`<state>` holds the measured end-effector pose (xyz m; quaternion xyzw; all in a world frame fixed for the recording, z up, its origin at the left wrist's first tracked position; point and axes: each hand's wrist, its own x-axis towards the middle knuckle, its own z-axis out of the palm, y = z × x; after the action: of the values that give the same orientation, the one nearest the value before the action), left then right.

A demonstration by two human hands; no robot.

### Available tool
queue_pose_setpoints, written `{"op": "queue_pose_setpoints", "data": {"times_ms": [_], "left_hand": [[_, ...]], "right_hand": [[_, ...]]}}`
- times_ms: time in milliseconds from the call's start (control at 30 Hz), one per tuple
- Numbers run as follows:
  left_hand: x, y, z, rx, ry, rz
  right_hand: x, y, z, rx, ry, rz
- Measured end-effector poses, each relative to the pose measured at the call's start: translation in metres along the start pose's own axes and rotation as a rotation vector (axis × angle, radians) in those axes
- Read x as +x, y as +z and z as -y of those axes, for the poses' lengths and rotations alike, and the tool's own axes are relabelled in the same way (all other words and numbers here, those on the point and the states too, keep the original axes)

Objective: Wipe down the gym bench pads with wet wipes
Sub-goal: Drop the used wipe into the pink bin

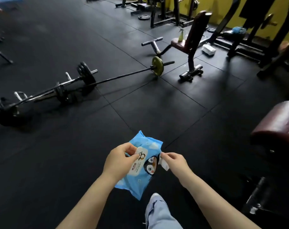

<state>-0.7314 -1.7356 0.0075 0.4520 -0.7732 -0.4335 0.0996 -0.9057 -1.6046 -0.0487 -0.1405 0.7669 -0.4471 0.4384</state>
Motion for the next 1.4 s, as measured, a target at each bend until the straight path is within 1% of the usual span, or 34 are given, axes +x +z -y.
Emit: {"op": "queue_pose_setpoints", "data": {"times_ms": [133, 333, 467, 567, 733, 867, 967, 1100, 1167, 1400], "left_hand": [[0.095, 0.003, -0.017, 0.100, 0.027, -0.007], [0.234, 0.014, -0.061, 0.188, 0.079, -0.037], [0.320, 0.028, -0.097, 0.242, 0.138, -0.041], [0.383, 0.038, -0.124, 0.275, 0.191, 0.001], [0.493, 0.064, -0.168, 0.302, 0.250, 0.108], [0.581, 0.096, -0.218, 0.341, 0.346, 0.209], [0.644, 0.119, -0.263, 0.373, 0.430, 0.284], [0.711, 0.159, -0.325, 0.392, 0.529, 0.356], [0.735, 0.185, -0.353, 0.400, 0.584, 0.391], [0.804, 0.308, -0.441, 0.394, 0.641, 0.508]], "right_hand": [[0.085, -0.023, 0.029, 0.013, -0.013, -0.086], [0.204, -0.070, 0.083, -0.025, -0.015, -0.112], [0.263, -0.106, 0.123, -0.021, -0.030, -0.234], [0.302, -0.136, 0.144, 0.020, -0.040, -0.305], [0.370, -0.186, 0.167, 0.068, -0.006, -0.395], [0.422, -0.231, 0.186, 0.119, 0.060, -0.481], [0.451, -0.266, 0.204, 0.159, 0.131, -0.582], [0.480, -0.315, 0.219, 0.203, 0.176, -0.722], [0.490, -0.341, 0.223, 0.221, 0.195, -0.783], [0.531, -0.455, 0.204, 0.194, 0.316, -0.978]]}}
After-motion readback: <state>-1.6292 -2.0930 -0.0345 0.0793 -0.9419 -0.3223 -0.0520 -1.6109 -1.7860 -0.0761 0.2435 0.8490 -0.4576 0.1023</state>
